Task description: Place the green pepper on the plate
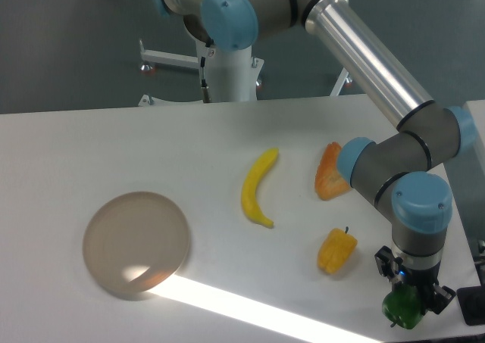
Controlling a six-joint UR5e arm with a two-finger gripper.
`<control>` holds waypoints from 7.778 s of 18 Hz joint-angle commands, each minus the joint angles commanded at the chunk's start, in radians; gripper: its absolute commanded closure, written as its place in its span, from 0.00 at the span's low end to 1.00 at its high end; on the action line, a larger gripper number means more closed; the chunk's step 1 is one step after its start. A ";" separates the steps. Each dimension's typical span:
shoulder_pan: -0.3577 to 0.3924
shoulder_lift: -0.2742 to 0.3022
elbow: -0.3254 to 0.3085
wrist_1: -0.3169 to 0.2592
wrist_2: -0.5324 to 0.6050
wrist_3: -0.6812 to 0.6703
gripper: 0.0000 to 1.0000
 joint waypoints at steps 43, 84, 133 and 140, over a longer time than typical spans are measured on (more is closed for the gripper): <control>-0.420 0.472 -0.603 -0.051 -0.150 -0.824 0.63; -0.517 0.440 -0.859 0.238 -0.176 -0.782 0.62; -0.131 0.555 -0.701 0.138 -0.167 -0.370 0.00; -0.094 0.526 -0.667 0.097 -0.118 -0.307 0.00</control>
